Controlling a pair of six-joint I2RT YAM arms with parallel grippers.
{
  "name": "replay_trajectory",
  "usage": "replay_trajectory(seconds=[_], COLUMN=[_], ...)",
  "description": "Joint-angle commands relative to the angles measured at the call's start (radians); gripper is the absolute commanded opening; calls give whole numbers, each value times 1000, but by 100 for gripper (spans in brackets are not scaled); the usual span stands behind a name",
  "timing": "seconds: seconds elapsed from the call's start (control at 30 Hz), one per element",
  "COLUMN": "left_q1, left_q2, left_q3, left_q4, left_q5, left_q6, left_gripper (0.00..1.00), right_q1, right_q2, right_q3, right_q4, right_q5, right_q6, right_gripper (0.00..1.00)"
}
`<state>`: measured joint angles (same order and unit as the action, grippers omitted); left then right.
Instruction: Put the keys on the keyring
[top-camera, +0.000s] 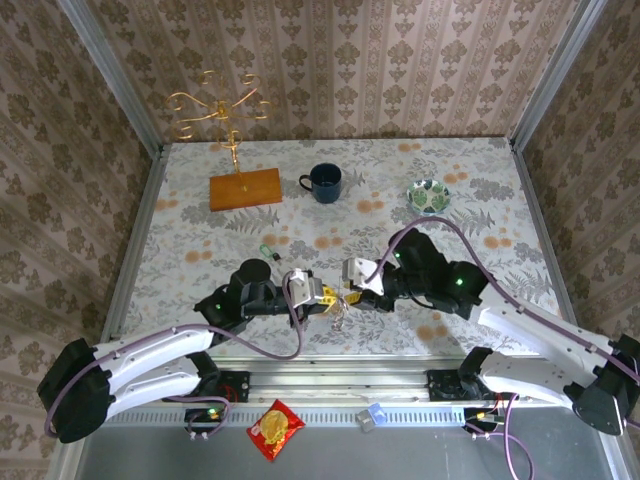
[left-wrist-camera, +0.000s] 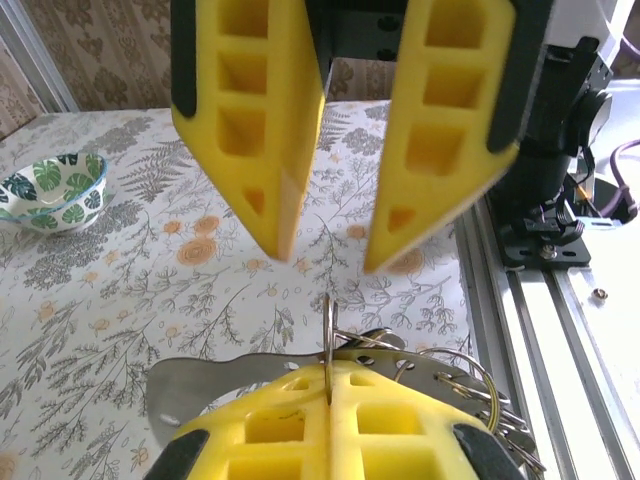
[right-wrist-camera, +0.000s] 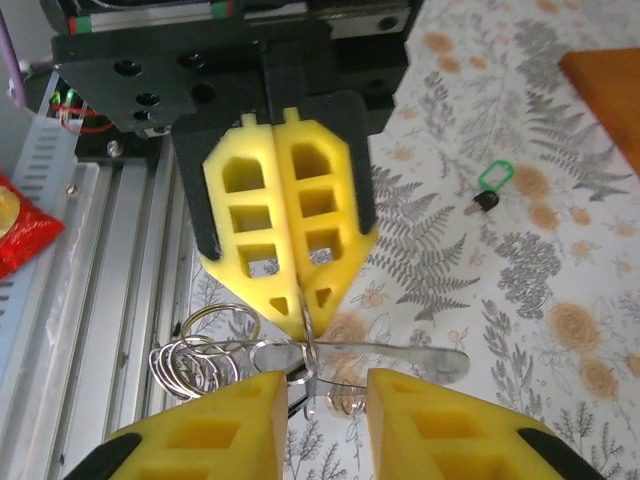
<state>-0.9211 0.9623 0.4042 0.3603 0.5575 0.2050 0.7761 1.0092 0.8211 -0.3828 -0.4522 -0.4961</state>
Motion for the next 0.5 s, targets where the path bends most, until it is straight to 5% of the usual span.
replay_trajectory(seconds=[0.0,0.47], left_q1=[4,6], left_q2=[-12,0], left_q3=[-40,-61], left_q4=[166,235], left_q5=[39,78], left_q6=[-70,-112], left_gripper=[0,0], right_q1=[-4,-3], right_q2=[-23,34], right_q3=[-59,-71], right_q4=[164,198], right_q5=[-101,-87], right_q6=[102,129], right_gripper=[30,22])
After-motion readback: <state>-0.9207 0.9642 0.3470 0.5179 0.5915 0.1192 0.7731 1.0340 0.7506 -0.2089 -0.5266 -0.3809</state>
